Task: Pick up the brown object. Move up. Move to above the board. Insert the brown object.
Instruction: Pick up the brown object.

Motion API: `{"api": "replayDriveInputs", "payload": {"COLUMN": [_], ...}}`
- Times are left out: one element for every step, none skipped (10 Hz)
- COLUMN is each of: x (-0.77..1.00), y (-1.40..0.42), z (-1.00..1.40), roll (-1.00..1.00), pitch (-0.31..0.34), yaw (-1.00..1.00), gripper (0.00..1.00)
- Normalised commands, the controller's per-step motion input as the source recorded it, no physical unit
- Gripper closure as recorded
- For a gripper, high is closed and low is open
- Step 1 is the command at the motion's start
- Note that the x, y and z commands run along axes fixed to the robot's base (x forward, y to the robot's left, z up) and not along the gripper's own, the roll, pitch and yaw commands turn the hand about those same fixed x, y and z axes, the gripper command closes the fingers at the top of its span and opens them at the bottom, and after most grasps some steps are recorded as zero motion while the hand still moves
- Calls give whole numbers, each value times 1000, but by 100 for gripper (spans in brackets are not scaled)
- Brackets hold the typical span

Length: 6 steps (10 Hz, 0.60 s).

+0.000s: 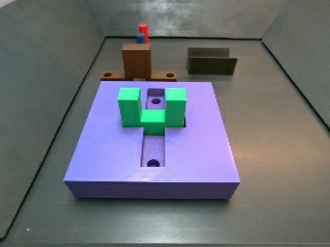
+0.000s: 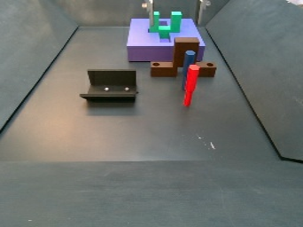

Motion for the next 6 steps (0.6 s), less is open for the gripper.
{"api": "replayDriveInputs", "payload": {"x": [0,0,11,0,0,-46], "y": [-620,-560,-537,-506,-460,-414], "z": [-91,-149,-237,-294,-246,-220], "roll": [-124,-117,-83,-63,0,0], "pitch": [44,44,46,36,11,0], "yaw": [0,0,60,43,51,37], "gripper": [0,0,0,0,0,0]}}
